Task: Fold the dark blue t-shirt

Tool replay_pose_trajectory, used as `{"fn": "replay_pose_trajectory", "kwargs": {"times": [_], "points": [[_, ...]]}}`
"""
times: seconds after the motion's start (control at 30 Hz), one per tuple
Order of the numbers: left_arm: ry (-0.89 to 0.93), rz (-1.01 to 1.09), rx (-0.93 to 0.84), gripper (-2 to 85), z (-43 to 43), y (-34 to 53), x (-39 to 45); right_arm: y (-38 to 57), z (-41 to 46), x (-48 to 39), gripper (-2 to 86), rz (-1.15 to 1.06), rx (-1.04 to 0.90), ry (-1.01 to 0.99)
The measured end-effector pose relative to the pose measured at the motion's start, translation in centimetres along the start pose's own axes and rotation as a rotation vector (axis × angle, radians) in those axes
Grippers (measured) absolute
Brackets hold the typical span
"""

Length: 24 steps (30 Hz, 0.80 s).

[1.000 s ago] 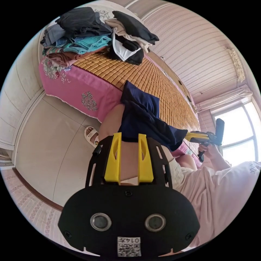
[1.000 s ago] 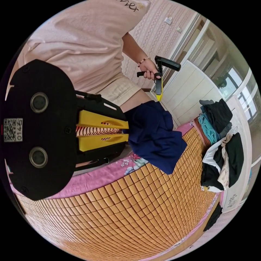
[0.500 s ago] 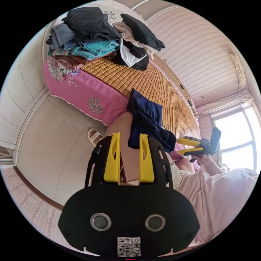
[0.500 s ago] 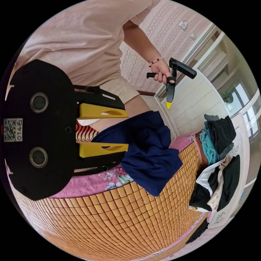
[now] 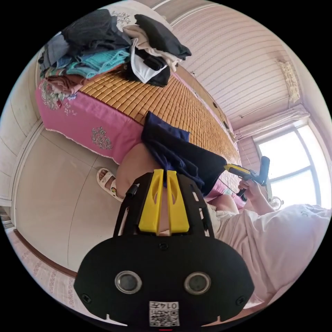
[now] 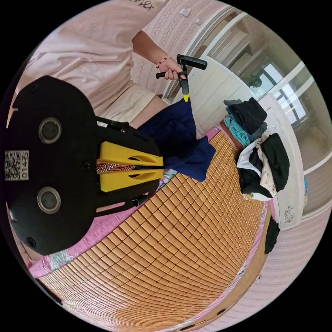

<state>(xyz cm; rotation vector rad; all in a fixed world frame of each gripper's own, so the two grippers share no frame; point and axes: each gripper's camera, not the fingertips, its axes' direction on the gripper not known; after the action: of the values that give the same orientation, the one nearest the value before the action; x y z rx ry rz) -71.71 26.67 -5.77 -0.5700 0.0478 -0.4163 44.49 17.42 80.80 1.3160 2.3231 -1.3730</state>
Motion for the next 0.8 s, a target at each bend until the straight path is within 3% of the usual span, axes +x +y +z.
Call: {"fn": "replay_pose_trajectory", "kwargs": {"times": [0.17,0.33,0.57,0.8], "points": [[0.064,0.187,0.169,-0.9,-4.4,-0.7,5.3,8.3,-10.2,7.0,0.5,0.233,0.301,-0.110],[0.205,0.330,0.352,-1.0,-9.0,-1.2,10.6,16.6,-19.3,9.7,0.4,0.311,0.585,-0.103],[0.402,0.568,0.599,-1.0,-15.0,-1.0,19.4,28.2,-33.8,7.3,0.4,0.185,0.999,0.040],[0.413,0.731,0.677,-1.0,-17.8,-1.3,27.0,34.2,-43.2,2.3,0.3,0.032,1.146,0.291]]}}
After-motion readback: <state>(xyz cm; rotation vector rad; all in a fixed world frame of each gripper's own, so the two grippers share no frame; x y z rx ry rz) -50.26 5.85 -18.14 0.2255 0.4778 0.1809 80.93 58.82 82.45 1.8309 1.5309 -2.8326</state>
